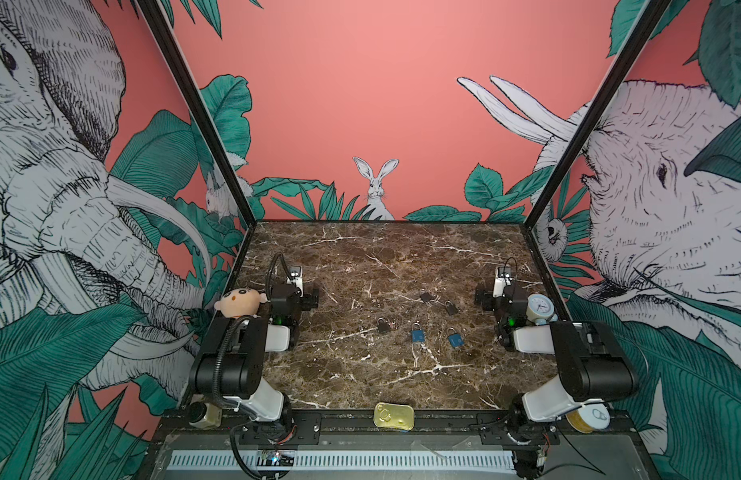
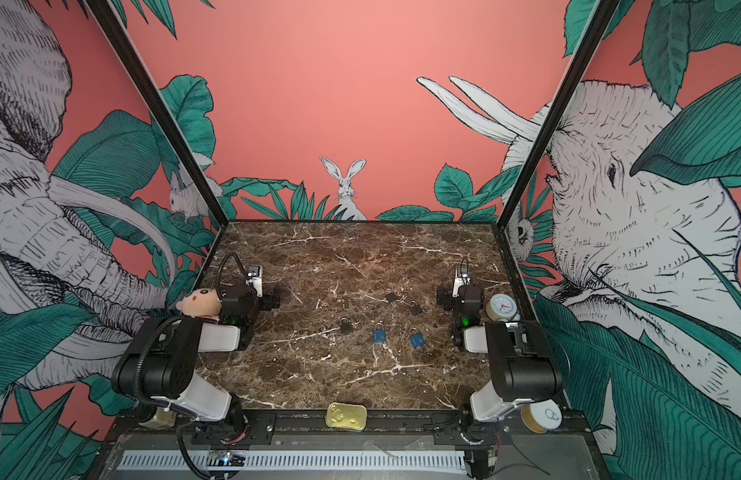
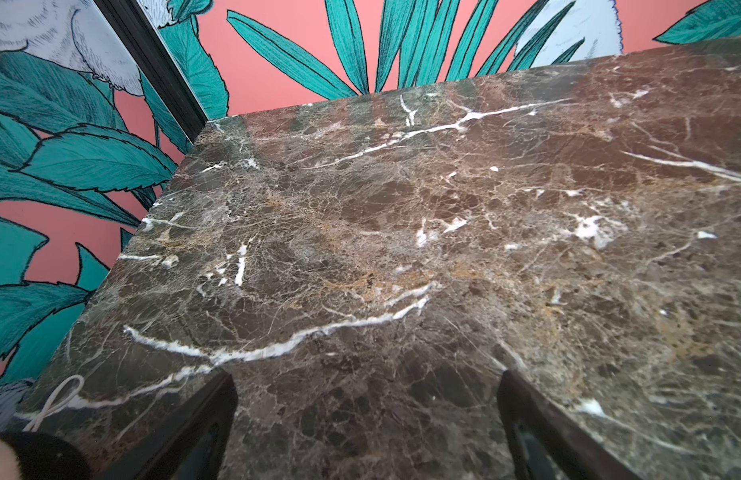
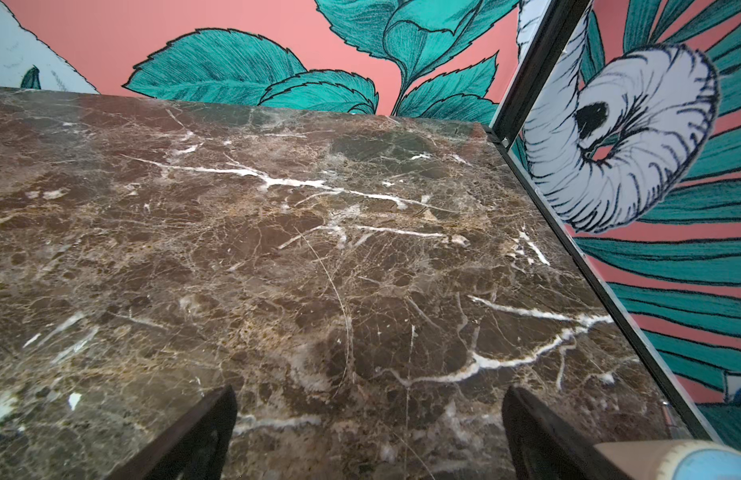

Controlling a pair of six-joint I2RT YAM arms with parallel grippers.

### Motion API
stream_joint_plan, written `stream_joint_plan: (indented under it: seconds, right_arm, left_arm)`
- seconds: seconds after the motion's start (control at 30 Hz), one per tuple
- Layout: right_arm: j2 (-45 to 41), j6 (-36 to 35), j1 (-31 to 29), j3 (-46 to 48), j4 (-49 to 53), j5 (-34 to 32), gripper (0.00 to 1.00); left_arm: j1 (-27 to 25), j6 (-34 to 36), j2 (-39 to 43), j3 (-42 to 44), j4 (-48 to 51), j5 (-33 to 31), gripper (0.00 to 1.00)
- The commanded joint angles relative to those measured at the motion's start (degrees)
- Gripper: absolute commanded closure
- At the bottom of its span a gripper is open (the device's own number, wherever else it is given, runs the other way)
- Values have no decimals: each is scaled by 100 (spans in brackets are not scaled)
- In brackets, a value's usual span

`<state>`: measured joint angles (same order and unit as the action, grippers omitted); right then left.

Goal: Lock with the key

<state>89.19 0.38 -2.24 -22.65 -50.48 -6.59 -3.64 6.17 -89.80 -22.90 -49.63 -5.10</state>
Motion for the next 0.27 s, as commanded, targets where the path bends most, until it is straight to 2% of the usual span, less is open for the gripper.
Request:
stream_joint_plan:
  seconds: [0.0, 0.23]
  right_arm:
    - [-50, -56, 13, 22, -138, 24, 1]
    - [-50, -53, 13, 28, -138, 23, 1]
  left_arm:
    - [39, 34, 94, -70, 1, 44, 1]
    - [39, 44, 102, -73, 15, 54, 1]
